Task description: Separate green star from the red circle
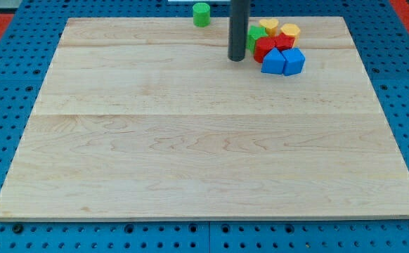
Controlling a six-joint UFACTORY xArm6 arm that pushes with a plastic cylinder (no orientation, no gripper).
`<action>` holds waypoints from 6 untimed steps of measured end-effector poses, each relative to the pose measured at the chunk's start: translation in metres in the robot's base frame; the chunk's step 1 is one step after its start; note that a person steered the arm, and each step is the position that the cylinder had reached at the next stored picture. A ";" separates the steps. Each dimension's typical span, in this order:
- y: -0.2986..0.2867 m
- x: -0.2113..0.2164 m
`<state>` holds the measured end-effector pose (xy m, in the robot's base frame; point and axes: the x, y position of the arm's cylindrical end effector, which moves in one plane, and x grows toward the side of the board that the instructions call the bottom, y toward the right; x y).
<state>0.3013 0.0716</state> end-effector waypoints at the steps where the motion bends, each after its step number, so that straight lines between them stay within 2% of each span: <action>1: 0.034 -0.004; 2: 0.033 0.006; 5: 0.044 -0.022; 6: 0.024 -0.037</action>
